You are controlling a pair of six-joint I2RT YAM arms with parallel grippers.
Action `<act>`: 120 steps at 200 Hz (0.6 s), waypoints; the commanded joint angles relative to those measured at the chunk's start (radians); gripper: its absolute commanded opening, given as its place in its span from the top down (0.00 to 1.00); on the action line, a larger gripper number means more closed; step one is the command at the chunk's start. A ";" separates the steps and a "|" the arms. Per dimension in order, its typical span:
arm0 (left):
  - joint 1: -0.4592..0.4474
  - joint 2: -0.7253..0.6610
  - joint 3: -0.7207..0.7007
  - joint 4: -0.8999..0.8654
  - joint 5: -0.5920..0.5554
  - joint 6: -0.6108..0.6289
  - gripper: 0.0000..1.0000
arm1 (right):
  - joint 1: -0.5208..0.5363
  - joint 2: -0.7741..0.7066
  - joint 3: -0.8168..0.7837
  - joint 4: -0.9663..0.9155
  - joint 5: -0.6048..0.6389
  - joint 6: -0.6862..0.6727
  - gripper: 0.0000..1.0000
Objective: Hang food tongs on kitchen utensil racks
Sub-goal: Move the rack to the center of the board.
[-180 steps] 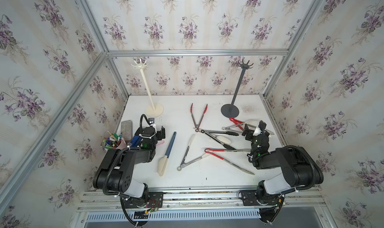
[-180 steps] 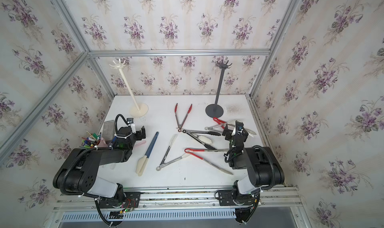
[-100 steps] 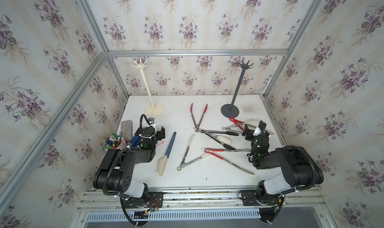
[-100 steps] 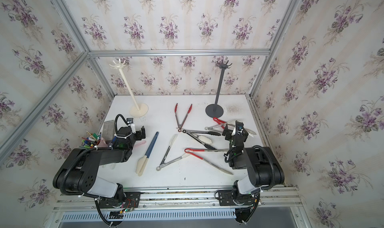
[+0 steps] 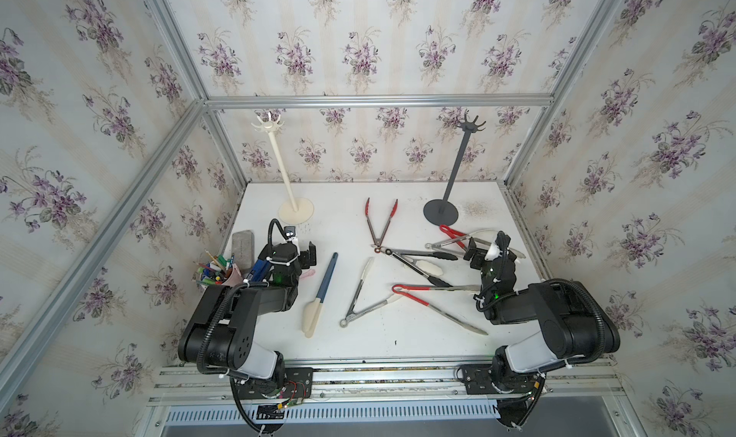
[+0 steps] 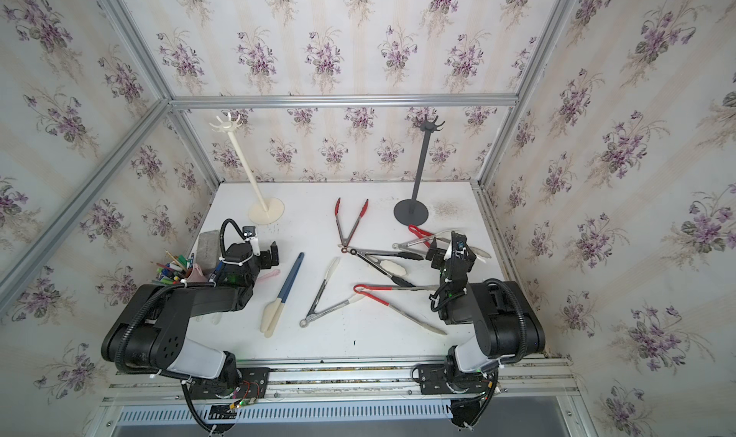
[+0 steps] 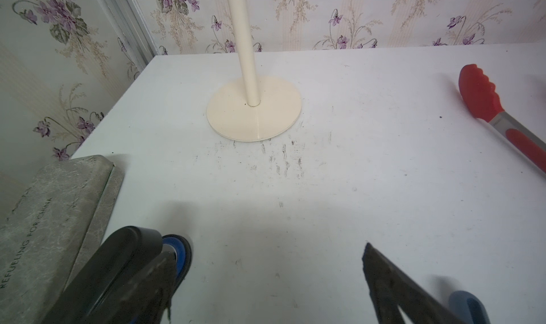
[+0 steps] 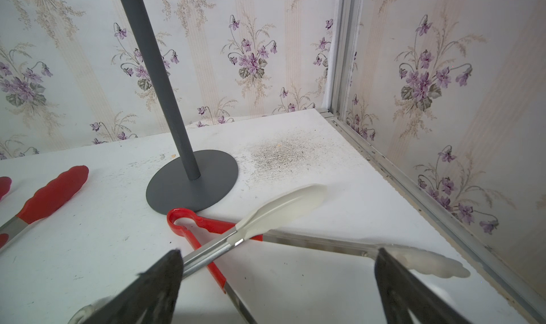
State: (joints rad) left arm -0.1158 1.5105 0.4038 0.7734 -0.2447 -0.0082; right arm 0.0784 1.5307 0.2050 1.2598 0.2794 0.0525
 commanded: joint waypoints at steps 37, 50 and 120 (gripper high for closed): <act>0.001 -0.009 0.003 0.019 -0.005 0.007 0.01 | 0.001 0.000 0.001 0.045 0.001 -0.007 0.00; -0.001 -0.061 0.022 -0.064 0.026 0.017 0.01 | 0.005 -0.046 0.027 -0.040 -0.014 -0.017 0.00; -0.011 -0.536 0.134 -0.577 0.033 -0.185 0.01 | 0.007 -0.608 0.065 -0.623 -0.202 0.050 0.00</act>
State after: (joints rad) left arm -0.1234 1.0660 0.4675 0.4610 -0.2440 -0.0662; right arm 0.0845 1.0698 0.2485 0.8917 0.1890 0.0662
